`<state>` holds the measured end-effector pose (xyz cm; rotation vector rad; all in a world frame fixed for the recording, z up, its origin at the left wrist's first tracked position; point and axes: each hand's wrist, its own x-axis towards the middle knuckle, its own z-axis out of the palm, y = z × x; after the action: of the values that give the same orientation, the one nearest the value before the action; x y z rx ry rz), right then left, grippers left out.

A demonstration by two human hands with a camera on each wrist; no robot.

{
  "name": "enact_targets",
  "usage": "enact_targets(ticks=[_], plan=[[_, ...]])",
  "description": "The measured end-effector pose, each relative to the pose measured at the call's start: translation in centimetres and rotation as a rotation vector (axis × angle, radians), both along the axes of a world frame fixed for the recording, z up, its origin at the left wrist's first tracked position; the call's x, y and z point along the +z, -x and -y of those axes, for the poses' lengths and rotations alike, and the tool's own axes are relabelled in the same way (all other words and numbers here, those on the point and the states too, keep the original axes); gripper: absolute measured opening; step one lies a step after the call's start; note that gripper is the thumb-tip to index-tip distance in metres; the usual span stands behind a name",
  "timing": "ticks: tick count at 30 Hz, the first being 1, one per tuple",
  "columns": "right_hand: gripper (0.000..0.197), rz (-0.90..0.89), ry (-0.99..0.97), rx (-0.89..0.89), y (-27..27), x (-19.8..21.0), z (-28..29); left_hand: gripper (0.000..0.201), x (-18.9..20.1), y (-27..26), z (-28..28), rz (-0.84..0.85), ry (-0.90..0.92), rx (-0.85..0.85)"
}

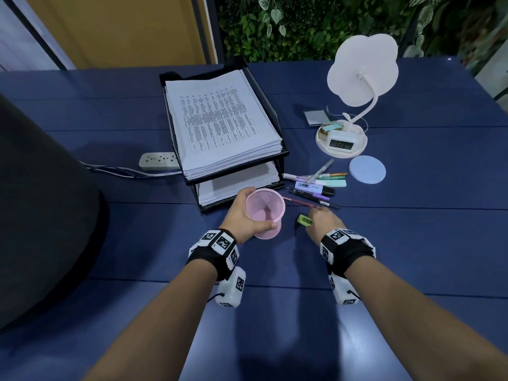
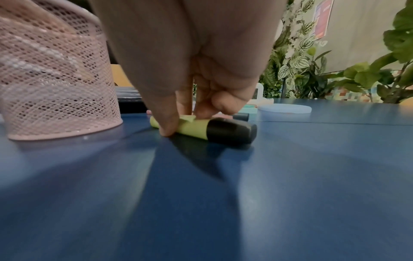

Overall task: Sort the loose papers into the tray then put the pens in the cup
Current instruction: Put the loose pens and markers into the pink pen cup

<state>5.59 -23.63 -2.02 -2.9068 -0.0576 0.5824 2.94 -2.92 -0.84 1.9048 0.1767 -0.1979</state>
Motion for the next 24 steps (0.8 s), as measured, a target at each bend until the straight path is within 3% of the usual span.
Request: enact_targets(ticks=[4, 8, 10, 14, 19, 21, 24], plan=[[0.04, -0.018, -0.03, -0.078, -0.2, 0.3, 0.5, 0.102, -0.2, 0.2, 0.1, 0.002, 0.047, 0.028], [0.037, 0.072, -0.072, -0.161, -0.4, 0.9, 0.7, 0.101, -0.3, 0.5, -0.3, 0.005, 0.089, 0.003], [0.035, 0.103, -0.099, -0.19, -0.5, 1.4, 0.8, 0.08, -0.2, 0.4, -0.4, 0.013, 0.135, 0.064], [0.03, 0.183, -0.282, -0.33, -0.8, 3.0, 0.4, 0.009, 0.2, 0.0, -1.2, 0.028, 0.098, 0.272], [0.023, 0.432, -0.817, -0.491, -1.9, 6.6, -0.9, 0.018, 0.6, -0.2, -1.8, -0.047, 0.125, 0.283], [0.007, 0.444, -0.971, -0.482, -2.3, 7.8, -1.9, 0.017, 0.6, -0.3, -1.7, -0.068, 0.171, 0.297], [0.008, 0.318, -1.023, -0.414, -2.5, 7.5, -3.1, 0.017, 0.7, -0.4, -1.5, -0.107, 0.228, 0.326]])
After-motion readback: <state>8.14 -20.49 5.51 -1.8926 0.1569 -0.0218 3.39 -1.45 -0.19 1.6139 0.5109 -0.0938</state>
